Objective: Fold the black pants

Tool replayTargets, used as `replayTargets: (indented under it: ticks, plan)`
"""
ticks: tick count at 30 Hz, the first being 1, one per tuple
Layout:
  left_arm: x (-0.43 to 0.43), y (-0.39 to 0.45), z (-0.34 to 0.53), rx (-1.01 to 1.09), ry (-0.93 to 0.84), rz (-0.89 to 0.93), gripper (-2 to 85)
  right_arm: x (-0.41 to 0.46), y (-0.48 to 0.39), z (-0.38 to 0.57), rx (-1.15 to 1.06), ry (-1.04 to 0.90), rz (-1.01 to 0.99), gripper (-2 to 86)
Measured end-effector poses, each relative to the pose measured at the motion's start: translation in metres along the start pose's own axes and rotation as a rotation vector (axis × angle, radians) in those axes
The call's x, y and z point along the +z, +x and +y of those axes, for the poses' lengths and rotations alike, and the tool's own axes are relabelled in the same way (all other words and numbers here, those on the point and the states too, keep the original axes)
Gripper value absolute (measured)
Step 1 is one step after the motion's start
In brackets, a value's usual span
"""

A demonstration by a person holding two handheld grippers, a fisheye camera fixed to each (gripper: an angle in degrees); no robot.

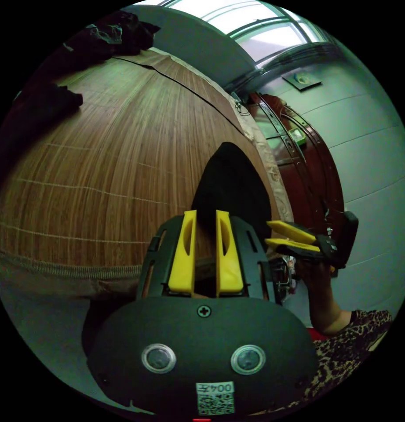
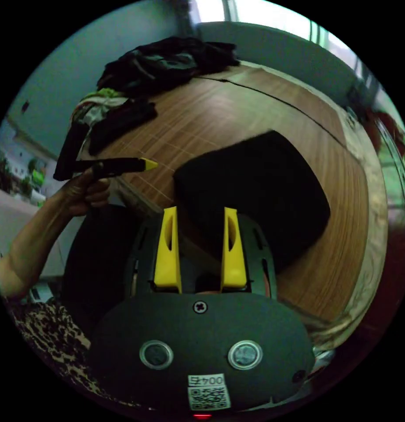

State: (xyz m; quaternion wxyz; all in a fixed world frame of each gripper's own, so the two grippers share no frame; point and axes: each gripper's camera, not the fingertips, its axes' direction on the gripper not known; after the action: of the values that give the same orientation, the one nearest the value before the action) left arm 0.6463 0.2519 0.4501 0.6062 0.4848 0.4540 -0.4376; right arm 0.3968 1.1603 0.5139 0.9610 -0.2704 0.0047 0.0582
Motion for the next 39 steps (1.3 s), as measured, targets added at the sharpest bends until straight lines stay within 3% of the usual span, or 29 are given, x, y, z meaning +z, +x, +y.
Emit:
replayTargets:
  ticks: [7,14,24,33,36,39]
  plan:
    - [-0.023,-0.052,-0.003,-0.079,0.013,0.116,8.5,0.044,-0.049,-0.061,-0.167,-0.134,0.148,15.5]
    - [-0.032,-0.092,-0.024,-0.112,-0.029,0.280,11.1,0.061,-0.050,-0.074,-0.193,-0.172,0.293,7.9]
    - [-0.023,-0.124,-0.062,-0.239,-0.010,0.312,13.4,0.029,0.013,-0.060,0.037,-0.033,-0.004,4.6]
    - [-0.001,-0.117,-0.095,-0.275,-0.032,0.415,19.5,0.011,0.066,-0.039,0.075,0.061,-0.097,4.9]
    - [0.007,-0.111,-0.103,-0.271,-0.050,0.421,17.7,0.009,0.080,-0.031,0.067,0.071,-0.101,5.0]
    - [0.011,-0.107,-0.103,-0.303,-0.059,0.323,10.5,0.007,0.097,-0.023,0.070,0.081,-0.105,5.2]
